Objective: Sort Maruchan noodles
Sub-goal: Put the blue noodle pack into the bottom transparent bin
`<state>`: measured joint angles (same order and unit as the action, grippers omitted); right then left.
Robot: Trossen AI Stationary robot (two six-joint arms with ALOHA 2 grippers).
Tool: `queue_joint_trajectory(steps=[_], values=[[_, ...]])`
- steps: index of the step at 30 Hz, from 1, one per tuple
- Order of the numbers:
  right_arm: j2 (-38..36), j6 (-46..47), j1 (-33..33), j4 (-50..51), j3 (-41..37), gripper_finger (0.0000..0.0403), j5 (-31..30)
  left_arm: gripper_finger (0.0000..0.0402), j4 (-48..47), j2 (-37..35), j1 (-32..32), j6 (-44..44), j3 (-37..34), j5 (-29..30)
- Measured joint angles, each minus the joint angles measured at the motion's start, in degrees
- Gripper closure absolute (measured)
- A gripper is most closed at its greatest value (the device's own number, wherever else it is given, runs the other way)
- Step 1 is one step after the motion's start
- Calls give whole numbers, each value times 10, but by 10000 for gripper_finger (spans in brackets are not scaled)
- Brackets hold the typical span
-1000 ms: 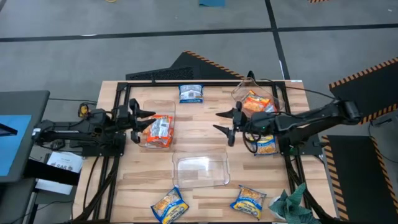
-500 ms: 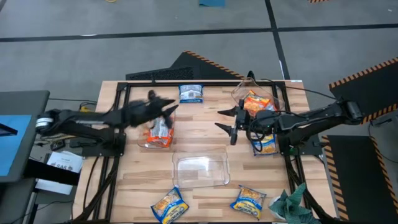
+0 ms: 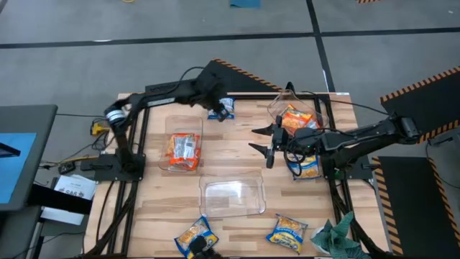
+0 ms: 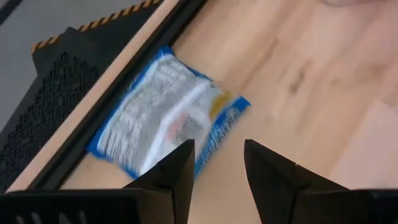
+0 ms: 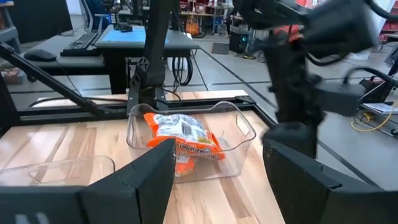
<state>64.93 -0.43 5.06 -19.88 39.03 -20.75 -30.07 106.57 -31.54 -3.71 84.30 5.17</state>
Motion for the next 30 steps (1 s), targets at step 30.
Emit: queue_joint_trajectory(steps=[30], values=[[0,6,1,0,0,138,0,334,-54,134,-54,-8,51,-30]])
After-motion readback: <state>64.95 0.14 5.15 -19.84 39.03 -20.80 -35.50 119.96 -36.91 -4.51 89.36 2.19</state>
